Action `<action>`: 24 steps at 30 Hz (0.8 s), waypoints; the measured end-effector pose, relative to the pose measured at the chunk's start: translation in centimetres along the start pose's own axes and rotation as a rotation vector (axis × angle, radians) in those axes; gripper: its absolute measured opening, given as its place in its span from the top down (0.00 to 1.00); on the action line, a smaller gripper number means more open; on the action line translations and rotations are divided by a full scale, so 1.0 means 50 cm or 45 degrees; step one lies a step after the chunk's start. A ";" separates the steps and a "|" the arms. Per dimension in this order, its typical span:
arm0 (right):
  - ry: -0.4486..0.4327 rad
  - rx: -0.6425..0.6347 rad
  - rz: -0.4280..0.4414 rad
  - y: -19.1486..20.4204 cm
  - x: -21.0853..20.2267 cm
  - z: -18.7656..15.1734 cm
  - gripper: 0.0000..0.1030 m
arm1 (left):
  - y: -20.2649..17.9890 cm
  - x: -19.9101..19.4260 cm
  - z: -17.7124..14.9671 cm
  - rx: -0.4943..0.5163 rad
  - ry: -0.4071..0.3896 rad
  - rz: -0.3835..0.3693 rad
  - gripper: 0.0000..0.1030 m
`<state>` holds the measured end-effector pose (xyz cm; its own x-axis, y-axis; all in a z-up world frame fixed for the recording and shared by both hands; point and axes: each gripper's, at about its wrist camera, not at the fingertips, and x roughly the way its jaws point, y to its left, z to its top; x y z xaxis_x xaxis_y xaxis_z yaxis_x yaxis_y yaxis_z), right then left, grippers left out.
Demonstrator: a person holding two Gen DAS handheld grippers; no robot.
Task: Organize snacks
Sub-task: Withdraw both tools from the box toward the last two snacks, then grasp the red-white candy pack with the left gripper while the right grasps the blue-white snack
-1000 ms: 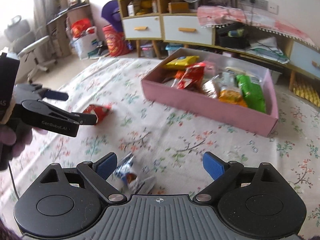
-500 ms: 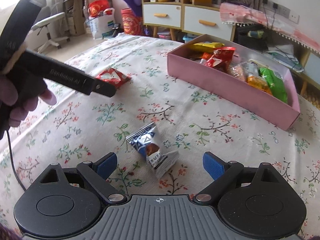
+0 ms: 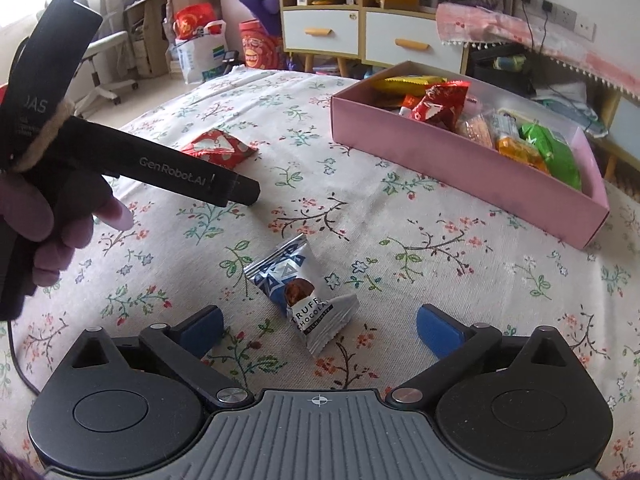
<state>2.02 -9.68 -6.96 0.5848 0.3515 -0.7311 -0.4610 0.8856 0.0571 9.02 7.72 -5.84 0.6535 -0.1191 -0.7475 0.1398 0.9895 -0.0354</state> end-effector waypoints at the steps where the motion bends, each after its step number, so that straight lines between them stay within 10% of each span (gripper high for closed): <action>1: -0.002 -0.004 -0.002 0.001 0.000 0.000 0.00 | 0.000 0.001 0.000 -0.010 -0.002 0.014 0.06; 24: 0.053 -0.018 -0.041 0.011 0.008 0.026 0.05 | -0.009 -0.004 0.013 -0.074 -0.041 0.081 0.39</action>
<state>2.86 -8.64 -6.31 0.5711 0.3100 -0.7601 -0.4520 0.8917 0.0241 9.29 7.25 -5.24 0.6837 -0.0574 -0.7275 0.0544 0.9981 -0.0277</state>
